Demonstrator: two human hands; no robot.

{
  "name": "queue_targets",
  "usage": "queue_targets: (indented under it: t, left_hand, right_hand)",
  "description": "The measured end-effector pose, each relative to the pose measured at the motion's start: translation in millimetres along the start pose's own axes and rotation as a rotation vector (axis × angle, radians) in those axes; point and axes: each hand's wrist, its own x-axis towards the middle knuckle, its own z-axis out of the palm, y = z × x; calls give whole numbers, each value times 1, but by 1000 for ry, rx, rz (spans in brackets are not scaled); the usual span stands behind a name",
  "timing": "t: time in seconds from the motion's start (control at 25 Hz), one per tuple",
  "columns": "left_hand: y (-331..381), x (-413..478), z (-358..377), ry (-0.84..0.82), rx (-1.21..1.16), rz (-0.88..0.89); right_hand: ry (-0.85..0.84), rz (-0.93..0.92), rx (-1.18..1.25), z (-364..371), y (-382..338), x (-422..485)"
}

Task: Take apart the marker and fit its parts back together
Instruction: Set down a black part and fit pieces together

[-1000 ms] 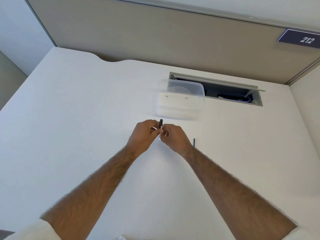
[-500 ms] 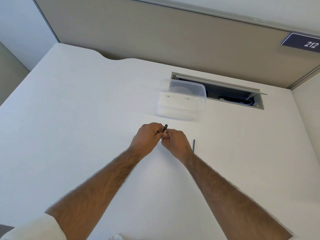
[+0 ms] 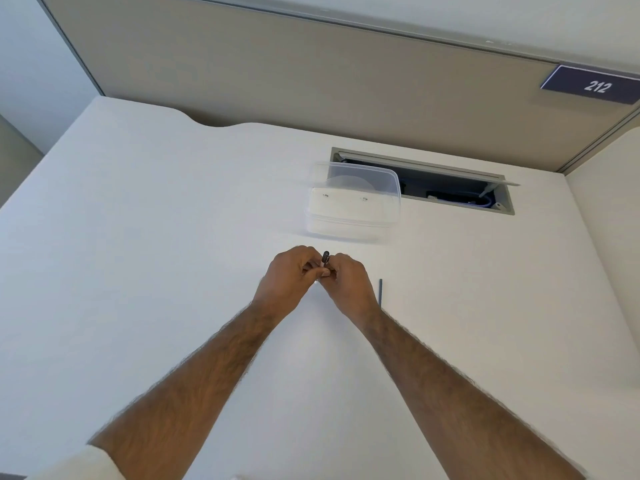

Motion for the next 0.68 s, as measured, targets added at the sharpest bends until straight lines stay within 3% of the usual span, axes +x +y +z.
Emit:
queue_targets:
  t: [0.12, 0.52, 0.68]
  left_hand:
    - [0, -1, -1, 14, 20, 32]
    - [6, 0, -2, -18, 85, -30]
    - [12, 4, -3, -15, 68, -18]
  right_hand:
    - [62, -51, -25, 1, -1, 0]
    - [-73, -35, -78, 1, 3, 0]
    - [-27, -18, -55, -3, 2, 1]
